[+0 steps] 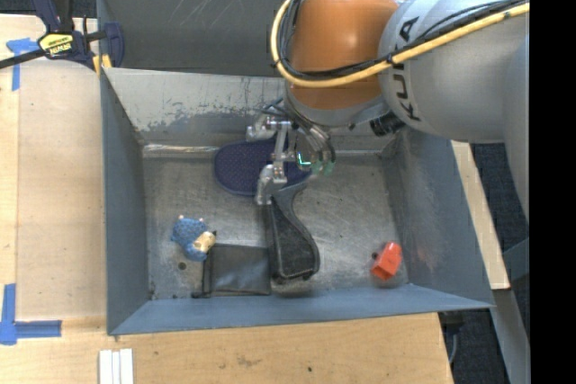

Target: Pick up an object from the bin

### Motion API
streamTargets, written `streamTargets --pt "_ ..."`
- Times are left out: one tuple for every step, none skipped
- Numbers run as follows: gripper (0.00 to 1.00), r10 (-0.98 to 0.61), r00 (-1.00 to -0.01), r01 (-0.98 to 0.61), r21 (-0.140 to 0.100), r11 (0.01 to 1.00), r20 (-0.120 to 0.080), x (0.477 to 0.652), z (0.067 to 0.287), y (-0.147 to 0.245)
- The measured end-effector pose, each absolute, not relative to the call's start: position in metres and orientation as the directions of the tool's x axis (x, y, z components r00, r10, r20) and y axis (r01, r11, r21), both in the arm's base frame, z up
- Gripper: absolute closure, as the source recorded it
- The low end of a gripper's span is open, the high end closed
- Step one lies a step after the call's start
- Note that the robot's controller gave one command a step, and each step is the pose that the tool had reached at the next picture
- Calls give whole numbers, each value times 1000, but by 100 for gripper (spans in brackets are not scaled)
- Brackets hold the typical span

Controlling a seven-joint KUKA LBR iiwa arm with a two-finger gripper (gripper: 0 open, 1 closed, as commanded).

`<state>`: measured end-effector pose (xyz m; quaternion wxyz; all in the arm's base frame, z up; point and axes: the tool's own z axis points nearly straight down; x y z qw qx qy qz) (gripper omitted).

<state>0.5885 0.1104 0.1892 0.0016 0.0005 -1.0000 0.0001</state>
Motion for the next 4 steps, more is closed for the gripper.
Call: streamTargets --pt "0 -281 -960 -281 1 960 -17 607 120 71" --pt "100 -280 -960 -280 0 960 -8 604 114 68" --pt "0 -279 -960 -279 0 960 -8 604 114 68" --pt "0 -474 -880 -474 -1 880 -7 592 137 96"
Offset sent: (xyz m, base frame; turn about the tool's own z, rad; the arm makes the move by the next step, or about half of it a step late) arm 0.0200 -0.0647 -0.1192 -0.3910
